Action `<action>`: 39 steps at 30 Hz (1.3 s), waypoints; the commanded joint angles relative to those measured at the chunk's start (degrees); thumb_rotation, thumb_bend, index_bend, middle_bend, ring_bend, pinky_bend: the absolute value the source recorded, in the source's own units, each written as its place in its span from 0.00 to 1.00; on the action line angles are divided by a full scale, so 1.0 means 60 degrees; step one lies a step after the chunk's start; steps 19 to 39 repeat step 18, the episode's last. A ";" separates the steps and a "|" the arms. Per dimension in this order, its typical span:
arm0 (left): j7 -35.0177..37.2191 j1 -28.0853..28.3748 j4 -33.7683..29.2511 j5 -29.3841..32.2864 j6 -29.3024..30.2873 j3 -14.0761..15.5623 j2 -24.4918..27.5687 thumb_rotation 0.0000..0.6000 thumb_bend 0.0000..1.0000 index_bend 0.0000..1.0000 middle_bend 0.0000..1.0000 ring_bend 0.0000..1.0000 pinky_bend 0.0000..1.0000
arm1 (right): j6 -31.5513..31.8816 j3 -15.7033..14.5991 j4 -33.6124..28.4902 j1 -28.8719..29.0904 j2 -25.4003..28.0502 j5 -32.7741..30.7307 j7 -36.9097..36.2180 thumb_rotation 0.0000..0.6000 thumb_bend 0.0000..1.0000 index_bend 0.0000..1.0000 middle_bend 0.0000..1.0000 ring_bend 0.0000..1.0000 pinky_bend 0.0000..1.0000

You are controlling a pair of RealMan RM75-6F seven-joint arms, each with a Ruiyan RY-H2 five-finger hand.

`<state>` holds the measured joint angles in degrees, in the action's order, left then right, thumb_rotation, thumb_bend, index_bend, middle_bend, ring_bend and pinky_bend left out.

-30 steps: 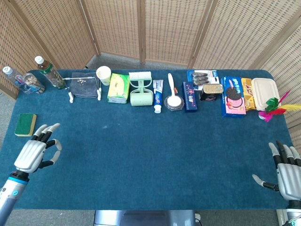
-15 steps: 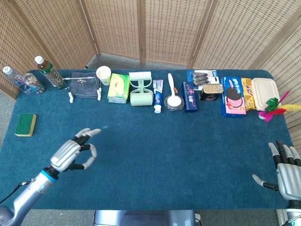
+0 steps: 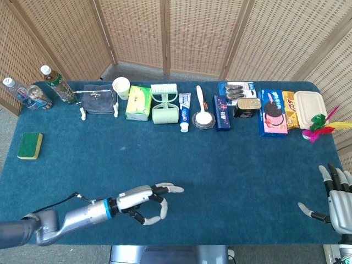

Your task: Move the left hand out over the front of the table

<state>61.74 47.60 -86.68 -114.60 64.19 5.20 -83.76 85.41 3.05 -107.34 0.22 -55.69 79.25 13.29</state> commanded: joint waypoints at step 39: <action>-0.0419 0.0848 0.0165 0.0715 -0.0081 0.0404 -0.0679 1.00 0.46 0.56 0.00 0.04 0.00 | -0.0195 0.0093 0.0085 0.0087 0.0027 -0.0336 -0.0074 0.64 0.00 0.00 0.00 0.00 0.00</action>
